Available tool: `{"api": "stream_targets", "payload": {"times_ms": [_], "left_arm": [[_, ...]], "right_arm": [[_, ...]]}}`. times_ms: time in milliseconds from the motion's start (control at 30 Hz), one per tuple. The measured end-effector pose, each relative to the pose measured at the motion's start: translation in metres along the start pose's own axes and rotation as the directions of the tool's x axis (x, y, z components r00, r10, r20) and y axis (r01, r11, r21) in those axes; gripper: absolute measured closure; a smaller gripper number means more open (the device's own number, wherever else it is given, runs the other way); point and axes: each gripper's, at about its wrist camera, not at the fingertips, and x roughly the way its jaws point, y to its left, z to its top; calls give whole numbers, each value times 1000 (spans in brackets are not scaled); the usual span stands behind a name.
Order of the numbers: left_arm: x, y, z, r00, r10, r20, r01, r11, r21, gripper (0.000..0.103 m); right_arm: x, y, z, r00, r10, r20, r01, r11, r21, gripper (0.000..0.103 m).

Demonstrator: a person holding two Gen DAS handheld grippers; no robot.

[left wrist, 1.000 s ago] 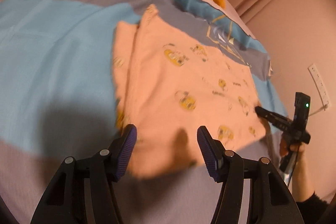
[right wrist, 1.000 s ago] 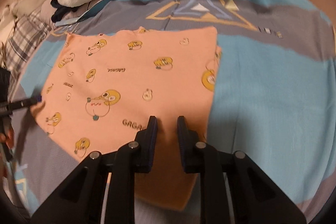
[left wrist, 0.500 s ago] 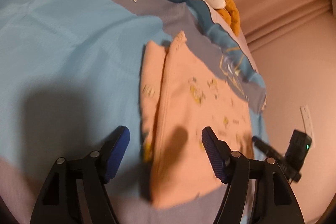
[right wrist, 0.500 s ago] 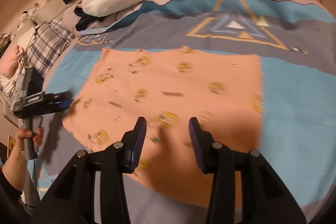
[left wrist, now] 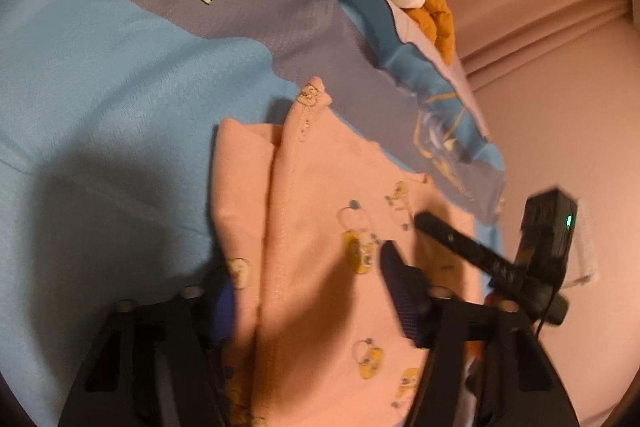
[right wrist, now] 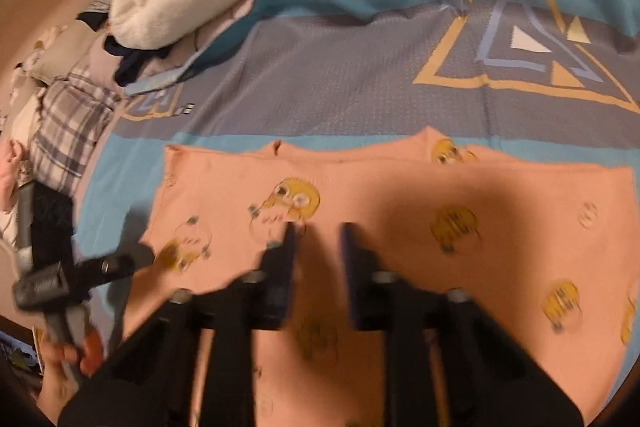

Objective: Fold small clothes
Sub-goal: 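Grasp the folded garment edge with the left gripper and lift it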

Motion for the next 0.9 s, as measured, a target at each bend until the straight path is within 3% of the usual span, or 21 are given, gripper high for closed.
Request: {"api": "stream_targets", "payload": {"times_ms": [100,267,433,633,733,833,900], "left_arm": [[3,4,0,1000,24,-9,-24,1000,-4,77],[2,10,1,1000,16,-10,-16,999,-35,80],[0,5,2,999,32,-14,-33,999,-29,86],[-4,-12,5,997,76,-12,-76,997,-8,91],[-12,-33,6,996,87,2,-87,995,39,93],[-16,-66,6,994,108,17,-109,986,126,93],[-14,-90,5,993,118,18,-120,977,177,93]], "right_arm": [[15,-1,2,999,-38,-31,38,999,-6,99],[-4,7,-1,999,-30,-35,29,999,-20,93],[-42,29,-47,998,29,-52,-35,994,-108,93],[-41,40,-99,996,-43,-83,22,968,-249,93],[-50,29,-90,994,34,-106,-52,984,-172,91],[-67,8,-78,986,160,-38,-161,987,-30,89],[-71,-16,-71,971,237,17,-237,966,107,82]]}}
